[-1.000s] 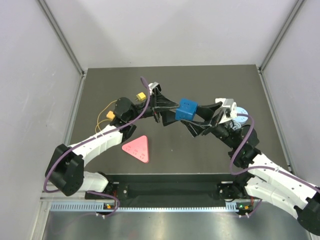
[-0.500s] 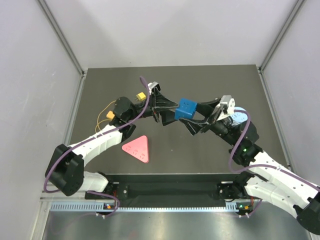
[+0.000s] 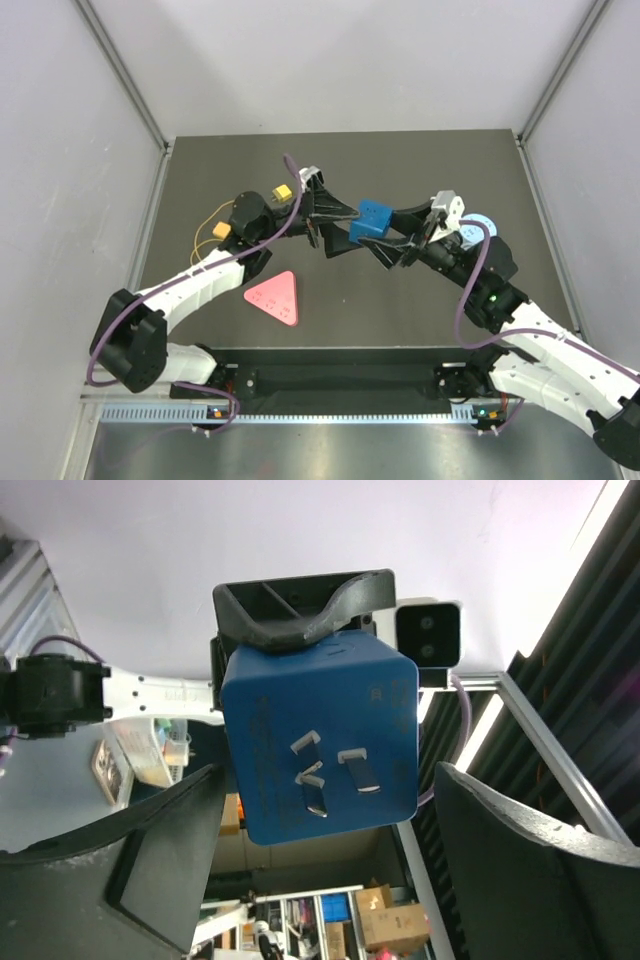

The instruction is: Insert the plug

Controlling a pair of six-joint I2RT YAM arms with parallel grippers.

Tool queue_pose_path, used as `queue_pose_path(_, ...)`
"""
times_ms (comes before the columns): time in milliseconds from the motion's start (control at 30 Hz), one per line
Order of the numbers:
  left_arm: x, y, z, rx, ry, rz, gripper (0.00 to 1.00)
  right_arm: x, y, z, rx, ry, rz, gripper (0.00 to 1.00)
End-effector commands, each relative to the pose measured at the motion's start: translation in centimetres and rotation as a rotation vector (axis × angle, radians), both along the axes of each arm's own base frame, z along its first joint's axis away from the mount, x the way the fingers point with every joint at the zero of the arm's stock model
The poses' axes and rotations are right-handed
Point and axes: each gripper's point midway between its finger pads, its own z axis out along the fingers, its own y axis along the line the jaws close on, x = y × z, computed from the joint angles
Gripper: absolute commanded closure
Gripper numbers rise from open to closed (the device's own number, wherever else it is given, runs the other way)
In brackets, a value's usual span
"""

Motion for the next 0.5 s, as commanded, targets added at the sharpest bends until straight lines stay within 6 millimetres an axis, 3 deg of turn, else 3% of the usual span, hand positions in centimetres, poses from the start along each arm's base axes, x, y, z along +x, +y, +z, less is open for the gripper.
queue_pose_path(0, -1.3, 0.4, 1.4, 0.012, -0.131, -0.016, 0.09, -0.6, -0.7, 2.9, 0.047, -0.062, -0.002, 1.0)
queue_pose_path(233, 0.5, 2.5, -2.6, 0.19, -0.129, 0.074, 0.06, 0.4, -2.4, 0.6, 0.047, 0.054, -0.097, 1.0)
queue_pose_path(267, 1.3, 3.4, -4.5, 0.269, -0.11, 0.104, 0.06, 0.6, -2.6, 0.3, 0.046, 0.068, -0.108, 1.0)
queue_pose_path(367, 3.1, 6.4, -7.0, 0.43, -0.207, 0.199, 0.08, 1.2, -3.0, -1.4, 0.029, 0.138, -0.13, 1.0)
queue_pose_path(400, 2.5, 7.6, -9.7, 0.55, -0.12, 0.186, 0.1, 1.4, -3.2, -2.2, 0.018, 0.168, -0.148, 1.0)
queue_pose_path(433, 3.5, 9.3, -12.2, 0.706, -0.114, 0.262, 0.15, 1.6, -3.4, -2.7, 0.015, 0.187, -0.162, 1.0)
queue_pose_path(467, 4.3, 10.9, -13.1, 0.849, -0.246, 0.282, 0.19, 1.9, -3.8, -2.9, 0.02, 0.206, -0.186, 1.0)
